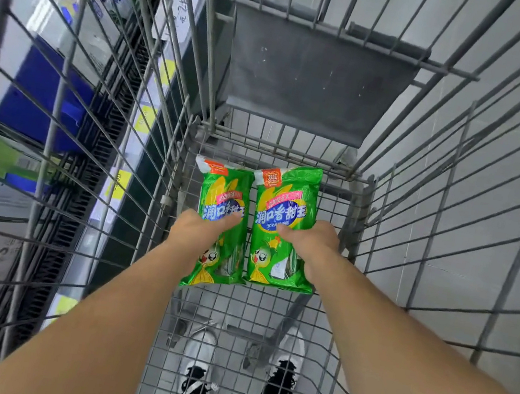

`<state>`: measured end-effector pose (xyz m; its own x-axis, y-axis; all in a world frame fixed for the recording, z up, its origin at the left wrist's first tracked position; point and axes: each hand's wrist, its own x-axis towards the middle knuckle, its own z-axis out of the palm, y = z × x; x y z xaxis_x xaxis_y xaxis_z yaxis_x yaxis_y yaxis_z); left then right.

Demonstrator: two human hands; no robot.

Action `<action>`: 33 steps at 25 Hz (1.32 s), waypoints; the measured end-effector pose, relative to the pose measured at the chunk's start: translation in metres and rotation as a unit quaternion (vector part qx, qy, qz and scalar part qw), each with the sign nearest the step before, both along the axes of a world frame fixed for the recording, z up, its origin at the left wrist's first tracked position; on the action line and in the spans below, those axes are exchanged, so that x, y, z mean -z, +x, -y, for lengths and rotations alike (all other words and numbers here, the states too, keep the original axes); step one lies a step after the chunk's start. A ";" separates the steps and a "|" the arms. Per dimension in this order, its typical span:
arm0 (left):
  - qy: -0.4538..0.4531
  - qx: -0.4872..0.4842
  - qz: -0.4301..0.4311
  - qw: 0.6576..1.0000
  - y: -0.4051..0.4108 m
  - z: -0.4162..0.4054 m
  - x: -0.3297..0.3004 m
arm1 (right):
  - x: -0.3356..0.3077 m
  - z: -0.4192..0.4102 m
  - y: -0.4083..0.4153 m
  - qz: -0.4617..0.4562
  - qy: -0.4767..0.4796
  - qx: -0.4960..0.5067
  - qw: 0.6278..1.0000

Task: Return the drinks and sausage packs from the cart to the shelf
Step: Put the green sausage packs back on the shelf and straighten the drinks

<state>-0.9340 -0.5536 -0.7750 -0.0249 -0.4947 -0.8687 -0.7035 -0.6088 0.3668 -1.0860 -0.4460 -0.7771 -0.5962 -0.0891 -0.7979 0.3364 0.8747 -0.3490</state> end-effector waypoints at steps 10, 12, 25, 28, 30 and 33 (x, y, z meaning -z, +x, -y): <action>-0.015 -0.059 -0.070 0.996 0.002 -0.001 -0.016 | -0.023 -0.002 -0.003 0.003 -0.033 0.005 0.999; -0.010 -0.060 -0.074 0.995 0.003 0.000 -0.038 | -0.046 -0.001 -0.008 -0.008 -0.056 0.000 0.998; -0.167 -0.116 -0.224 0.953 0.073 -0.006 -0.414 | -0.406 0.018 -0.011 0.049 -0.333 -0.185 0.923; -0.248 -0.154 -0.232 0.928 0.131 -0.014 -0.493 | -0.477 0.038 0.039 0.073 -0.384 -0.267 0.881; -0.301 -0.184 -0.232 0.907 0.182 -0.026 -0.540 | -0.520 0.048 0.081 0.083 -0.413 -0.311 0.852; -0.350 -0.248 -0.227 0.874 0.265 -0.056 -0.592 | -0.575 0.051 0.151 0.096 -0.451 -0.367 0.808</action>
<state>-0.6693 -0.4972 -0.1829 0.0788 -0.9489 -0.3055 -0.1012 -0.3125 0.9445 -0.9351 -0.4969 -0.2019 0.0081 -0.9591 -0.2828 -0.0337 0.2824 -0.9587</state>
